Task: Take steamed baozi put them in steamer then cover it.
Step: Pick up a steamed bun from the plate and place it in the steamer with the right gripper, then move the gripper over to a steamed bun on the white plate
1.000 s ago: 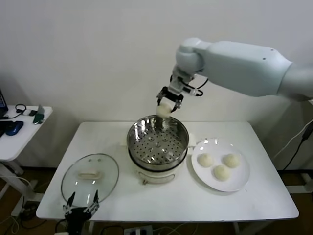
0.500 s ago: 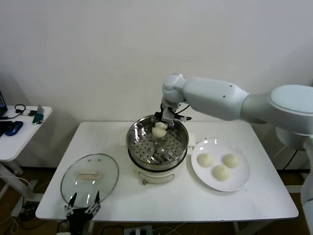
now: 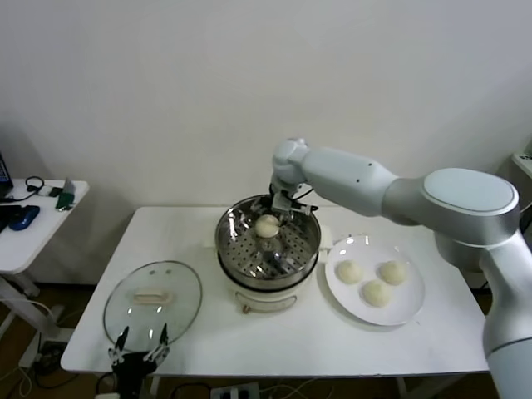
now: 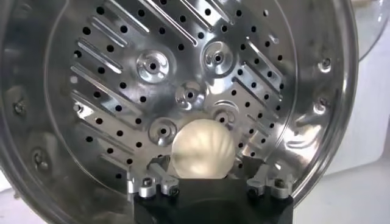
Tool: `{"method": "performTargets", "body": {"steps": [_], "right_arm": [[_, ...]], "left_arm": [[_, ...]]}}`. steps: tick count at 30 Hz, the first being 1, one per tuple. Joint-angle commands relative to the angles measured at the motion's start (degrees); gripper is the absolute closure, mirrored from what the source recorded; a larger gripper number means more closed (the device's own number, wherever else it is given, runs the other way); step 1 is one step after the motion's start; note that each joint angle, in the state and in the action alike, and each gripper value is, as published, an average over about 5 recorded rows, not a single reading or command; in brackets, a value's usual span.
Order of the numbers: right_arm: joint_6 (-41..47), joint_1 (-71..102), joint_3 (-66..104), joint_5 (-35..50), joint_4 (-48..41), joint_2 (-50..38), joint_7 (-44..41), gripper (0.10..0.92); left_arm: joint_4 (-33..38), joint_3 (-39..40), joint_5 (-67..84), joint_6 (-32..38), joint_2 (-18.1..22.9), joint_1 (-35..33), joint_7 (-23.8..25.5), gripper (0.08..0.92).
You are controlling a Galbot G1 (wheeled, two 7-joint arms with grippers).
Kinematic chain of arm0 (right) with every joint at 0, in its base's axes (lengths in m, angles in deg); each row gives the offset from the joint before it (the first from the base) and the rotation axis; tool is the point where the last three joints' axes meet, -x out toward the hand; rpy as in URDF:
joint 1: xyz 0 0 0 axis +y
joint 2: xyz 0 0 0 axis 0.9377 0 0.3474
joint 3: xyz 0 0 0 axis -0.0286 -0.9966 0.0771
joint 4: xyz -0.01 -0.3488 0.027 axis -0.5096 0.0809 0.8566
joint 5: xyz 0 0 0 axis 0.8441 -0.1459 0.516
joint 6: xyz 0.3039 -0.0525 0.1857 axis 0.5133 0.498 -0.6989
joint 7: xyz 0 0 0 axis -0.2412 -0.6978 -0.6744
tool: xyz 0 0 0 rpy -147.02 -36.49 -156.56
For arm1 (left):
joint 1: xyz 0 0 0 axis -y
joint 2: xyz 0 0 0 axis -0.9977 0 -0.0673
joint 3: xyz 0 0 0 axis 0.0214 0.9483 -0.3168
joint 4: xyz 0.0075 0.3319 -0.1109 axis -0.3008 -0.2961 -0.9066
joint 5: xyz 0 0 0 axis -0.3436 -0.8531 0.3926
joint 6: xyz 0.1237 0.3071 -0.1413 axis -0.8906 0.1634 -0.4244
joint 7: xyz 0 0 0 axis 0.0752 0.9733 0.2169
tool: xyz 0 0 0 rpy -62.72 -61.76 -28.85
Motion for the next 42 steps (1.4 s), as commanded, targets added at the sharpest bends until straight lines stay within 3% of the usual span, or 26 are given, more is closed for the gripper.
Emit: {"method": "performTargets", "body": {"steps": [1, 6, 9, 16, 21, 31, 42], "right_arm": [[-0.6, -11.0, -6.1, 20.3, 4.5, -3.5, -5.0, 0.203], [10.1, -25.9, -19.3, 51.5, 10.2, -12.1, -15.2, 0.202], [21.9, -31.3, -25.4, 59.7, 14.3, -19.3, -18.2, 0.203], [42.2, -36.6, -42.4, 58.4, 31.8, -31.8, -12.0, 0.202], [49.3, -26.5, -37.0, 55.5, 36.2, -36.0, -5.7, 0.203], [53.4, -2.8, -19.8, 44.8, 24.9, -32.6, 1.0, 0.203], [55.2, 7.4, -11.0, 39.7, 17.3, -28.4, 5.4, 0.203]], "left_arm": [[0.2, 0.4, -0.7, -0.2, 0.4, 0.1, 0.0, 0.177], [0.4, 1.0, -1.5, -0.3, 0.6, 0.1, 0.0, 0.177], [0.3, 1.2, -1.6, -0.3, 0.6, 0.2, 0.1, 0.177], [0.4, 1.5, -2.1, -0.6, 0.8, 1.4, 0.3, 0.177], [0.6, 1.4, -2.2, -0.5, 0.9, 1.4, 0.4, 0.177], [0.1, 0.6, -1.8, 0.2, 0.3, 0.5, 0.2, 0.177], [-1.1, 1.1, -2.0, 1.2, 0.7, 0.1, -0.1, 0.177]]}}
